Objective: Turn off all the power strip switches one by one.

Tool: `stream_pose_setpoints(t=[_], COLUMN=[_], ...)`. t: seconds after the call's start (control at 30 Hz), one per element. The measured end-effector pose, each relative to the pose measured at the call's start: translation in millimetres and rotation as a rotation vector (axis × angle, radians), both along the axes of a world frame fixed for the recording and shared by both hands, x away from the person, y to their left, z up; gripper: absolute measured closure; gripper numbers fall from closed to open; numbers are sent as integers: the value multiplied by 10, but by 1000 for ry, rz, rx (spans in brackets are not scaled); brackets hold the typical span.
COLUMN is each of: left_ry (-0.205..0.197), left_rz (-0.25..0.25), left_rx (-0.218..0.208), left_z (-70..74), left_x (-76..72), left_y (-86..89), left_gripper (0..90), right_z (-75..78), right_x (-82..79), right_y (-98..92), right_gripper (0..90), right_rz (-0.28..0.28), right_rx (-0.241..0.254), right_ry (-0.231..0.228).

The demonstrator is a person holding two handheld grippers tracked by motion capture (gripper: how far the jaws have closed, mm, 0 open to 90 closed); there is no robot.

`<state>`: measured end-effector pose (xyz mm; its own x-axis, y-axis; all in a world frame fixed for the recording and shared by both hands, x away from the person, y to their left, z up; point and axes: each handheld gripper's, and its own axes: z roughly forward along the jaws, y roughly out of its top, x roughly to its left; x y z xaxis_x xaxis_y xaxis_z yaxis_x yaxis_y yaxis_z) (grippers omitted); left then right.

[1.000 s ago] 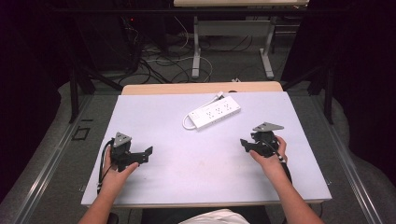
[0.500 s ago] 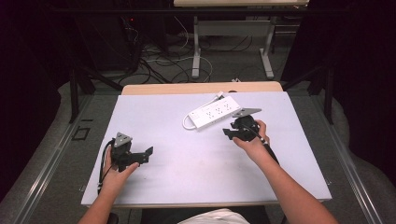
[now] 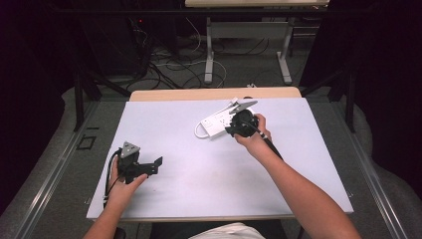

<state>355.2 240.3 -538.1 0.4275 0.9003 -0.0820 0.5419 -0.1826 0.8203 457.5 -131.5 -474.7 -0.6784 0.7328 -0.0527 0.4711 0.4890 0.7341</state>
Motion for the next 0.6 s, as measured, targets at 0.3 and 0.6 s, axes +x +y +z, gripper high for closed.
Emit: stream_pose_setpoints(t=[0.3,0.6], left_ry=[-2,-3], left_rz=[0,-4], left_rx=[3,-2], left_z=[8,-1], left_x=[-8,-14], left_y=[-9,-7], left_gripper=[6,6], right_z=[46,103], right_x=[174,351], right_y=[133,283], right_gripper=[807,888], right_rz=[-6,-18], right_rx=[-22,11], right_ry=[-11,20])
